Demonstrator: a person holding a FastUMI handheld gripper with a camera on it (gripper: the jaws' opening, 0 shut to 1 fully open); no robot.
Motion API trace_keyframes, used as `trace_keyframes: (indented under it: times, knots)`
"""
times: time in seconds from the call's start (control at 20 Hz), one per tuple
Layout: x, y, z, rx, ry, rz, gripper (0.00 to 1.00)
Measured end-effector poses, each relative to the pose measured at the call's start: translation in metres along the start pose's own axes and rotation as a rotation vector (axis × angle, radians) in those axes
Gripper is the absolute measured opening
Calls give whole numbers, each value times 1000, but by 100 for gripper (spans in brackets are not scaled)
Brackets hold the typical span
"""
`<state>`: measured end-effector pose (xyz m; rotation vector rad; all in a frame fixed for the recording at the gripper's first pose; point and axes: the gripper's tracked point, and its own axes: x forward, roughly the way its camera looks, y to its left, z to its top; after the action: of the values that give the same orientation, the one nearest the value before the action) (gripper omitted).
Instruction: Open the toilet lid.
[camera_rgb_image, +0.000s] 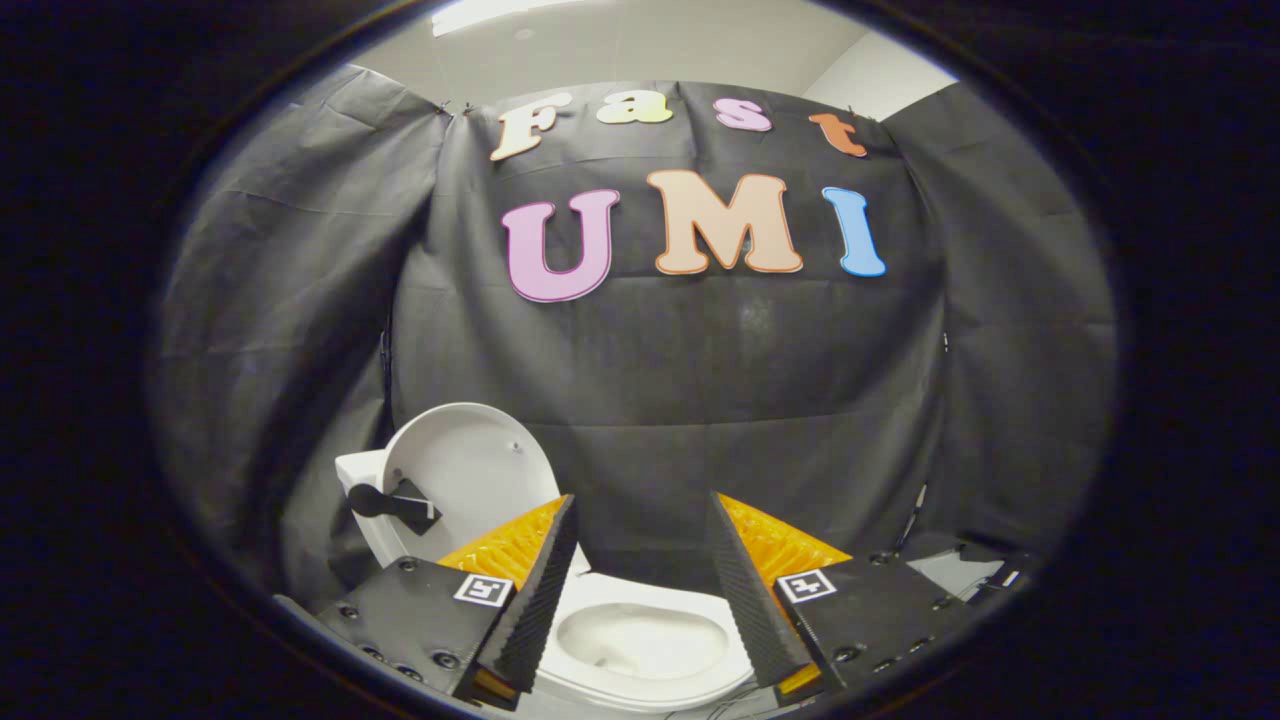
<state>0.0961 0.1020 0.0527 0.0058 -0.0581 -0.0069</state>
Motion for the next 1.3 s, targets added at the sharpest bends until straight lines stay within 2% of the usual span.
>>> trace_keyframes:
  times: [0.4,0.7,1.05,1.3]
  knots:
    - [-23,-102,-35,10,59,-133,80]
    - [-38,-114,-57,-34,112,-64,79]
    - [-53,-101,-56,-64,118,-8,79]
    - [-73,-101,-50,-39,104,7,80]
